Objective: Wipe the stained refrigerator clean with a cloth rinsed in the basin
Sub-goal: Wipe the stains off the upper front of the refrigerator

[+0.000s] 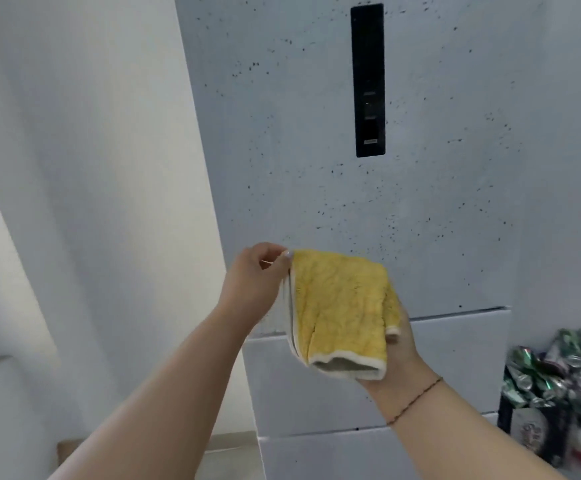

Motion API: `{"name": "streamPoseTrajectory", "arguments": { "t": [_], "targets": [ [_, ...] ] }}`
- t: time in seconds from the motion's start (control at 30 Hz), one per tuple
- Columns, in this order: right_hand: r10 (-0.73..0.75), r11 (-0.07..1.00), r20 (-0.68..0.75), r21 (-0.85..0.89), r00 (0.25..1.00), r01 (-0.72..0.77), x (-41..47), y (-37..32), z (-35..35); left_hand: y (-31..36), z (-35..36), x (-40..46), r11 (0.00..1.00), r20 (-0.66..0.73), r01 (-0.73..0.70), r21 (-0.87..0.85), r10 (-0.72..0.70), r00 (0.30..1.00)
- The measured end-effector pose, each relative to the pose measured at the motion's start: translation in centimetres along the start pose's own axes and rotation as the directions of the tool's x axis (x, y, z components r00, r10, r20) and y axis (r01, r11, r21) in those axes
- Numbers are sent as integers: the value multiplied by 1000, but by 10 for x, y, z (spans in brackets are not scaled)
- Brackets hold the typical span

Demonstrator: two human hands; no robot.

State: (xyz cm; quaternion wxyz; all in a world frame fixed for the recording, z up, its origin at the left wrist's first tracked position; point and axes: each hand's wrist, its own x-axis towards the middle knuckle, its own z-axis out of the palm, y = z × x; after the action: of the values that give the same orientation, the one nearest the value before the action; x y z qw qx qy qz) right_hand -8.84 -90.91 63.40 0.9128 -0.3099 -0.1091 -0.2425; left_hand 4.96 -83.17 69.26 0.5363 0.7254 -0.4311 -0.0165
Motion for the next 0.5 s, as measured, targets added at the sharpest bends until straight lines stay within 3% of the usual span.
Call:
{"name": "streamPoseTrajectory", "arguments": {
  "t": [0.07,0.17,0.33,0.5],
  "targets": [
    [-70,996,-245,44,967,84,1,-19,-4,2,10,12,998,-49,-47,45,49,998],
    [-265,964,-383,-118,885,238,10,-47,-10,8,18,29,992,-72,-126,27,128,989],
    [-391,920,-369,-147,843,362,42,-91,6,32,18,61,966,-35,-259,18,259,965],
    [-654,757,-304,-275,693,593,66,-136,36,64,6,93,925,-52,-378,42,380,924]
  ]
}}
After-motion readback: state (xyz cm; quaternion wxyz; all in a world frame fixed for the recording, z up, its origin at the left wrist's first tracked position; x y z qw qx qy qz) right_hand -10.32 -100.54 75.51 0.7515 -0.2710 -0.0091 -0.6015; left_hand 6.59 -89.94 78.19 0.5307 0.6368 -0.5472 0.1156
